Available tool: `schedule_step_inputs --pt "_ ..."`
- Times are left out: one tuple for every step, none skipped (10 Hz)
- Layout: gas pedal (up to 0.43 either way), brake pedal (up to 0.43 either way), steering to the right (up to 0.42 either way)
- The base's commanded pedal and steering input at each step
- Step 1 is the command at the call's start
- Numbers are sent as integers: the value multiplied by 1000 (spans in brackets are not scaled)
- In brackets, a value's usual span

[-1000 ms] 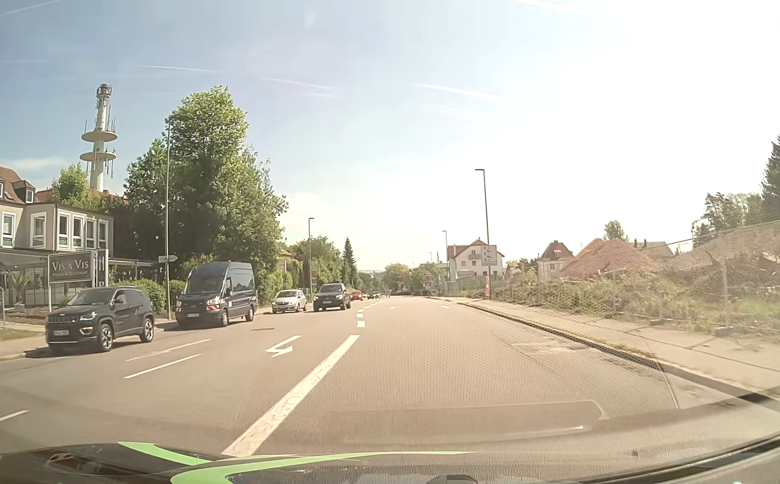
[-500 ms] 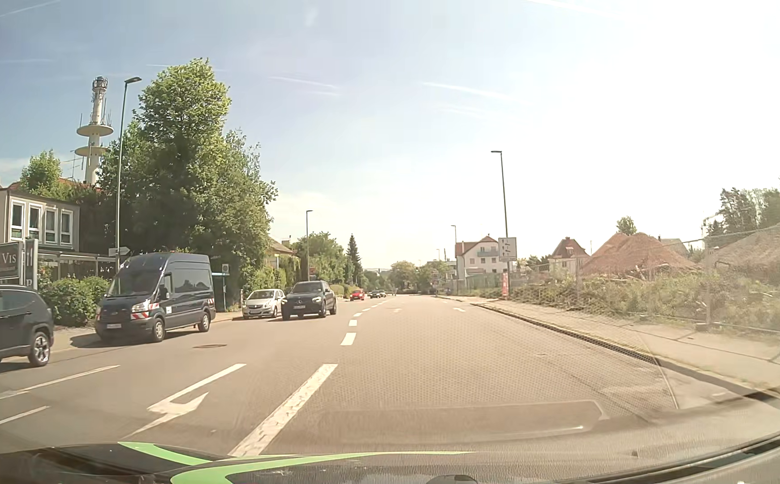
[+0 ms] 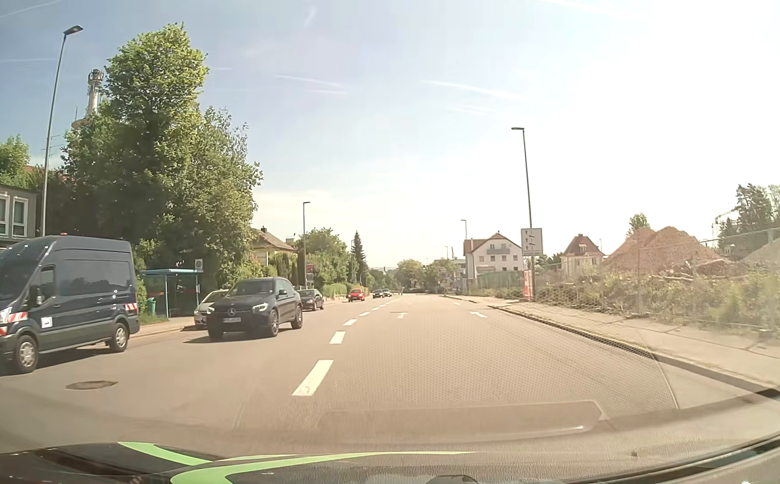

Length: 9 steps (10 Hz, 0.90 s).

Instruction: Follow the waypoints while adhering to traffic rules and regulations

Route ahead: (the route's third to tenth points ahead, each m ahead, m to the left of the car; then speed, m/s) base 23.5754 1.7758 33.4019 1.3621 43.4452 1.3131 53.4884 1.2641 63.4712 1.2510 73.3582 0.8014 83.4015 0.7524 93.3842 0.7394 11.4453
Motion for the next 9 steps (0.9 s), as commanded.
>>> schedule_step_inputs --pt "138 0 -5" --pt "138 0 -5" --pt "138 0 -5" --pt "138 0 -5" --pt "138 0 -5" --pt "138 0 -5" --pt "138 0 -5" --pt "138 0 -5" --pt "138 0 -5"
